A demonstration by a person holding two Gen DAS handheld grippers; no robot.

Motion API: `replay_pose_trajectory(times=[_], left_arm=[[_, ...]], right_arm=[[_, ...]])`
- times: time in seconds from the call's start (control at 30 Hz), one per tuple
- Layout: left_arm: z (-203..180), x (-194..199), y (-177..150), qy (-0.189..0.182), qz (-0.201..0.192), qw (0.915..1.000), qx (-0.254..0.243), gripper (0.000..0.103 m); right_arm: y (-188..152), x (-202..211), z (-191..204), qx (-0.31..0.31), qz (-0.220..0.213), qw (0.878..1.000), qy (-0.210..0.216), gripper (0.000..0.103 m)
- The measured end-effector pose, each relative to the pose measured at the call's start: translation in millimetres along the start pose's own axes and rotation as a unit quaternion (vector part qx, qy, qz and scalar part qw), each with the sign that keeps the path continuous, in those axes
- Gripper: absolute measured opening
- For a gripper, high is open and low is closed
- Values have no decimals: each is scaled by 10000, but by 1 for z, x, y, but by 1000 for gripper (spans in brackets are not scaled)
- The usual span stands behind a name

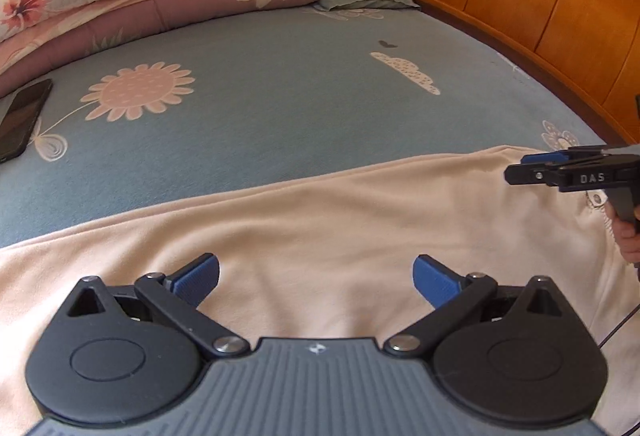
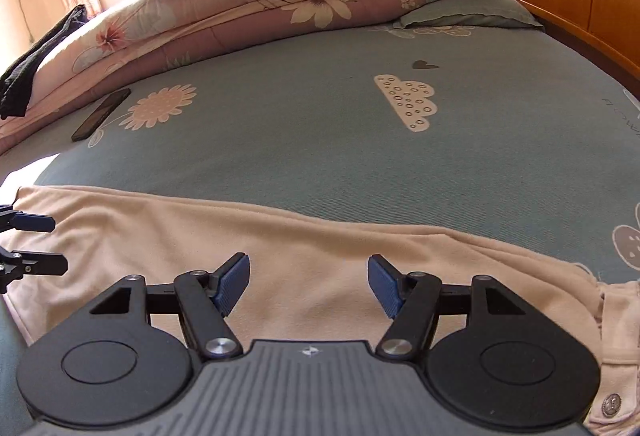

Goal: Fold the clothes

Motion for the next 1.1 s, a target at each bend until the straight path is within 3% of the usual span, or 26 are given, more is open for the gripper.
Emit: replay_pose_trajectory(times=[0.1,0.23,0.37,0.47,0.5,0.57,0.63,0.67,0.7,0.77,0.8,0.83,0.9,1.0,1.1], left_arm=[[-31,-16,18,-316,-140,9991,-250,102],[-67,-40,36,-716,-222,9962,-435,102],[-72,-63,22,-758,155,9964,-347,102],[-71,-70,11,-699,236,9967,-339,102],[-72,-70,11,-692,245,9967,-342,102],[-72,-70,12,-689,259,9968,-321,102],[-71,-70,13,-695,270,9968,-271,102],[-71,-69,12,-697,281,9968,-259,102],[-71,-68,12,-699,293,9968,-248,102],[-70,-66,9,-695,266,9969,-244,102],[-70,-65,8,-692,252,9970,-242,102],[-70,-65,6,-690,238,9970,-240,102],[-70,-63,4,-685,210,9972,-236,102],[-69,-60,0,-677,168,9973,-231,102],[-67,-60,-2,-707,141,9971,-222,102]], right_arm=[[7,-8,-12,-174,-29,9998,136,70],[17,-23,7,-26,-72,9967,806,70],[8,-53,9,-64,443,9955,836,70],[7,-51,11,31,439,9953,862,71],[7,-52,11,7,445,9949,904,72],[10,-57,15,-21,472,9935,1039,89],[18,-61,22,125,416,9939,1013,90],[22,-60,25,223,369,9942,987,85],[28,-57,25,323,317,9941,984,71],[41,-46,15,269,118,9945,1005,59],[48,-43,8,340,22,9948,964,46],[54,-43,2,551,-25,9953,798,41],[61,-49,-7,1048,21,9933,494,38],[59,-59,-14,1532,321,9853,690,37],[45,-58,-8,2270,516,9699,715,37]])
Point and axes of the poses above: each gripper's, at about its wrist camera, not at the fingertips, and x roughly against the way its jaws point, z to its left, y to its top, the point moved 4 cm from there along -x, roughly the way its jaws point, and after that the axes turned 6 degrees about -x, right-handed, at the moved point
